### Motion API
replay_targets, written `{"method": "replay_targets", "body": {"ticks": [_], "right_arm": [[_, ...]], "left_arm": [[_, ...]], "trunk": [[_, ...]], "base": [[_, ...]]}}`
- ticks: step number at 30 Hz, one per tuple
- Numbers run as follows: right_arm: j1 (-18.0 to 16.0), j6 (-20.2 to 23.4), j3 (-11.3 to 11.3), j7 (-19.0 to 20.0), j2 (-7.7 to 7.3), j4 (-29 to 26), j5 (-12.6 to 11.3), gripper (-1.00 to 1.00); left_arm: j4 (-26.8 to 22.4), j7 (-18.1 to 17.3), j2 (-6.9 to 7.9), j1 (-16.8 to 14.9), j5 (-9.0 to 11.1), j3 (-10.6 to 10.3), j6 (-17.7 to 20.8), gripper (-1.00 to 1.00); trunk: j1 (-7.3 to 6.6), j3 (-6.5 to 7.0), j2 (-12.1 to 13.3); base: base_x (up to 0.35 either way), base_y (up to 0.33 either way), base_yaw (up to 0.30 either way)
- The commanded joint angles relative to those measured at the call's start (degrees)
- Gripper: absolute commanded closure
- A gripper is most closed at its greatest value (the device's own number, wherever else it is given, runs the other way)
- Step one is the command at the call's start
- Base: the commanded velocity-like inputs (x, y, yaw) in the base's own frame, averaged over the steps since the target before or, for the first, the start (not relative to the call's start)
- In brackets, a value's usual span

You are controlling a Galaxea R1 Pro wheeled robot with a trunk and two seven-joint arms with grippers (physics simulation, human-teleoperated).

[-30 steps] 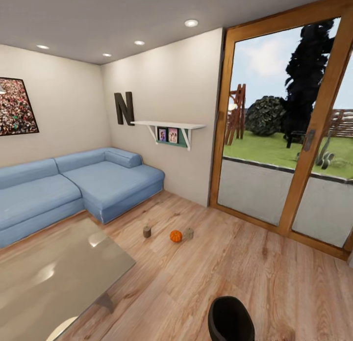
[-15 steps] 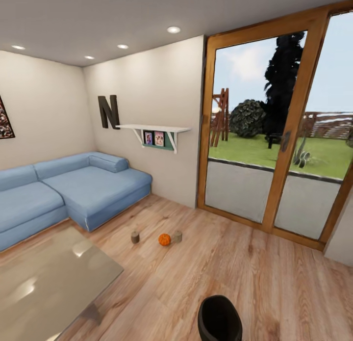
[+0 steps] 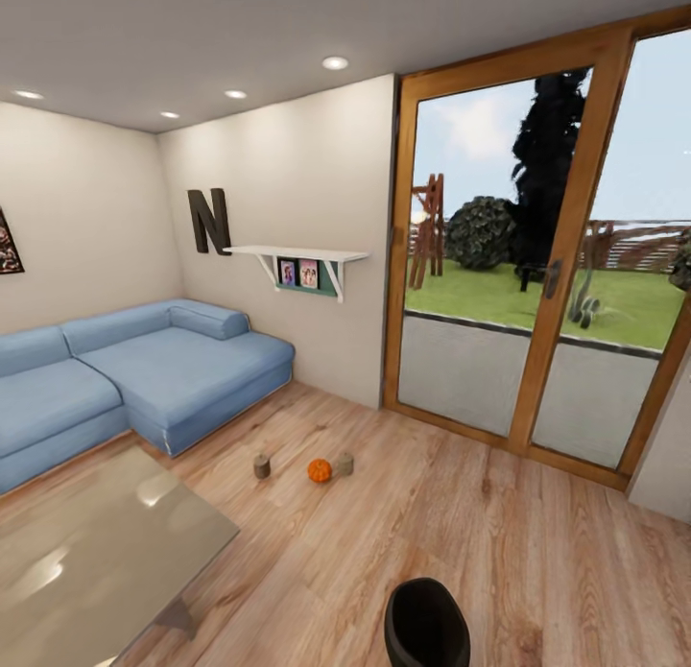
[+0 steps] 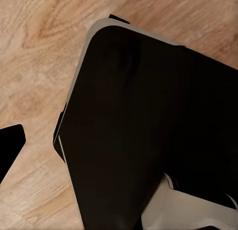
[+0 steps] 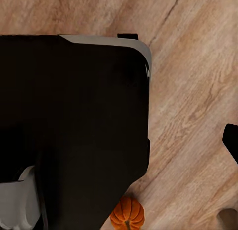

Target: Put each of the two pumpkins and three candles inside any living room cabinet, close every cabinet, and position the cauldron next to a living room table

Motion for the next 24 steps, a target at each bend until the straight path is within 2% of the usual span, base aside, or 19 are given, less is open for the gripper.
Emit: {"method": "replay_targets", "body": {"ticks": [1,5,9,15,24], "right_arm": [[0.0,-0.1,0.0,0.0,-0.03,0.0,0.0,-1.00],[0.0,-0.1,-0.1,0.0,-0.07,0.0,0.0,-1.00],[0.0,-0.1,-0.1,0.0,-0.06,0.0,0.0,-1.00],[0.0,-0.1,-0.1,0.0,-0.04,0.0,0.0,-1.00],[0.0,-0.1,-0.1,0.0,-0.02,0.0,0.0,-1.00]], "left_arm": [[0.0,-0.1,-0.02,0.0,0.0,0.4,-0.1,-1.00],[-0.1,-0.1,-0.02,0.0,0.0,0.4,-0.1,-1.00],[0.0,0.0,-0.02,0.0,0.0,0.4,-0.1,-1.00],[0.0,0.1,-0.02,0.0,0.0,0.4,-0.1,-1.00],[-0.1,0.0,0.39,0.0,0.0,0.4,-0.1,-1.00]], "trunk": [[-0.21,0.11,0.4],[-1.09,0.83,2.0],[-1.09,0.83,2.0],[-1.09,0.83,2.0],[-1.09,0.83,2.0]], "base": [[0.000,0.000,-0.104],[0.000,0.000,-0.212],[0.000,0.000,-0.176],[-0.002,0.000,-0.035],[-0.208,0.197,-0.001]]}}
